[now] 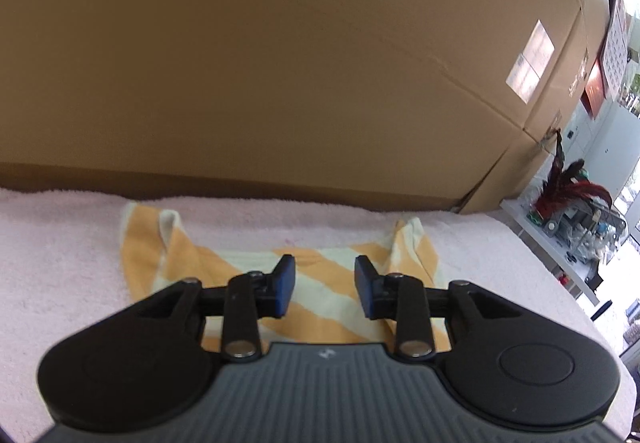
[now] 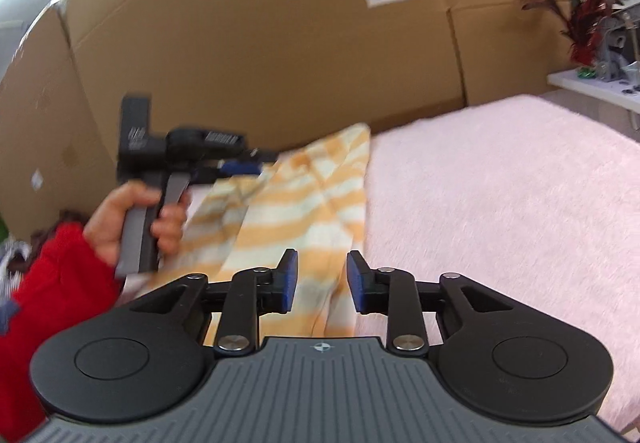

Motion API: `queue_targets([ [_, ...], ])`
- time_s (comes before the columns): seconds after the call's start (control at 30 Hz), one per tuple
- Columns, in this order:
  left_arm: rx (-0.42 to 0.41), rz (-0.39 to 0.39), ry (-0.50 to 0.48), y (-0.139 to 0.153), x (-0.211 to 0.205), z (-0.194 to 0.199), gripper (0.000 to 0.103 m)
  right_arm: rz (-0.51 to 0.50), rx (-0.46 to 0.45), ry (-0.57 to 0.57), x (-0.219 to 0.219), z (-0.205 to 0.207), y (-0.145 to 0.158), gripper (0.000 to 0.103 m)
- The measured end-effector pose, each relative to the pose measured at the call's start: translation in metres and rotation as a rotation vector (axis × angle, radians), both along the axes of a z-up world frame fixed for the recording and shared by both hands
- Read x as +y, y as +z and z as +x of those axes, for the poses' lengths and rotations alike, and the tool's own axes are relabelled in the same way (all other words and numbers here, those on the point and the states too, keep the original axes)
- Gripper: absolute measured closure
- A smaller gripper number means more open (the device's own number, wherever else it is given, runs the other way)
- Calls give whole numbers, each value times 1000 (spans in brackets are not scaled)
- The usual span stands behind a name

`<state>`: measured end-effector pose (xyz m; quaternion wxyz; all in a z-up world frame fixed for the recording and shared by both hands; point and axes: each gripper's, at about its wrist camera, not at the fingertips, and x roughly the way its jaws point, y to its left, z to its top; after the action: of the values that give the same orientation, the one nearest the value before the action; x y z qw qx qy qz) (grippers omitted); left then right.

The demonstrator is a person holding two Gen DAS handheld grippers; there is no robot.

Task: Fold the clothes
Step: 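Open both grippers and lift them off the folded shirt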

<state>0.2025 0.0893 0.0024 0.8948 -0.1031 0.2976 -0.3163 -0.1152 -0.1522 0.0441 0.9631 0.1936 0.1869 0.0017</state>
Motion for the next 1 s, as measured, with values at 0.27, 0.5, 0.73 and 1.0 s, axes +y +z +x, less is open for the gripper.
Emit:
queue_targets([
  [0.27,-67,-80,143,25,36,3,46,23,1,-6,-15,38,3,65],
  [0.5,-35,-248,376,31,103,20,44,155,54,9,-31,52,-15,70],
  [0.73,65,-259,377,19,100,32,31,168,31,-15,-32,43,-13,76],
  [1.0,-1,-172,199,25,56,17,24,166,30,-44,-36,42,-13,75],
])
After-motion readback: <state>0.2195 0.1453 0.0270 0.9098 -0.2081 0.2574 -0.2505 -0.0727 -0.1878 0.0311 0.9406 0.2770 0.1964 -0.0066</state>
